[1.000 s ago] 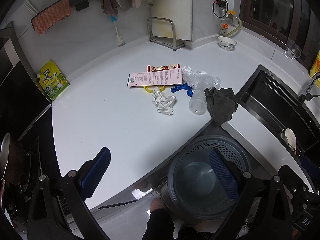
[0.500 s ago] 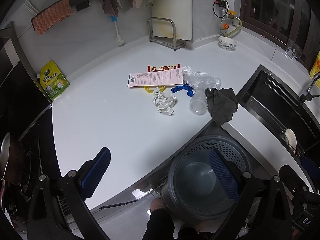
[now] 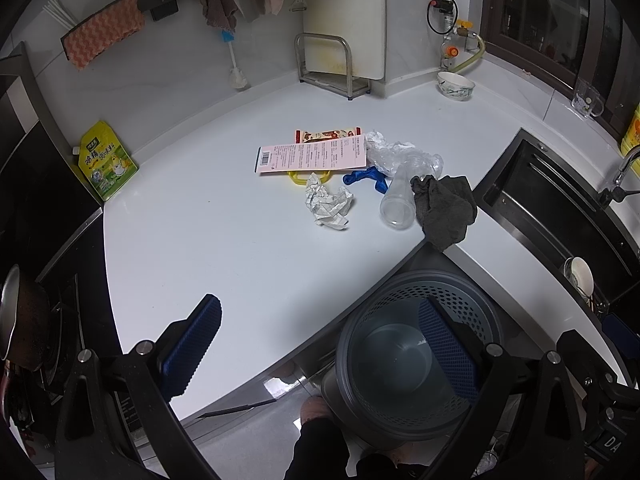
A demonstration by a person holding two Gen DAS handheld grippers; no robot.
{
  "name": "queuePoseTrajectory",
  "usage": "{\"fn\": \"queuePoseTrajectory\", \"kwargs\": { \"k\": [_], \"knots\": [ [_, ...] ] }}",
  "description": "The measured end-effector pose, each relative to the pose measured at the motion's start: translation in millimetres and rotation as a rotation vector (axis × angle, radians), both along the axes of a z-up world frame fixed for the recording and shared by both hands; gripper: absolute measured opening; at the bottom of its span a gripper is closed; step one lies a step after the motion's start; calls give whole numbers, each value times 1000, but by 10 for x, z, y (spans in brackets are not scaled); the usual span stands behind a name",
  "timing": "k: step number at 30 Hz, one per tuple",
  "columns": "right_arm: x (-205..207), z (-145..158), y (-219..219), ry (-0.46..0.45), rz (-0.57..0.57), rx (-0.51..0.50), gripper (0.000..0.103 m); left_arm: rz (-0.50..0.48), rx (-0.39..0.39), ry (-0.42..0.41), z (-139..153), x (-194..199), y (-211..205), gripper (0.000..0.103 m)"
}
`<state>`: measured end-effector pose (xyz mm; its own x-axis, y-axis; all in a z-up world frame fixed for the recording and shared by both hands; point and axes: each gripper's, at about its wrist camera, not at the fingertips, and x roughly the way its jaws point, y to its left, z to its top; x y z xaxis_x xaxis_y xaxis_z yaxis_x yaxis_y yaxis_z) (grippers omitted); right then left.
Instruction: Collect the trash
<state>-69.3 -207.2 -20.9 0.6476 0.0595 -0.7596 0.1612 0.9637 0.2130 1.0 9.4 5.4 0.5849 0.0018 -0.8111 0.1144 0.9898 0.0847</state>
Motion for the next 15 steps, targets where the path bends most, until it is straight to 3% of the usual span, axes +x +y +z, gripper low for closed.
{"fn": "queuePoseTrajectory", "kwargs": {
  "k": [15],
  "knots": [
    [211,-100,57,13,17,7,95,25,12,21,-127,153,162,97]
  ]
}}
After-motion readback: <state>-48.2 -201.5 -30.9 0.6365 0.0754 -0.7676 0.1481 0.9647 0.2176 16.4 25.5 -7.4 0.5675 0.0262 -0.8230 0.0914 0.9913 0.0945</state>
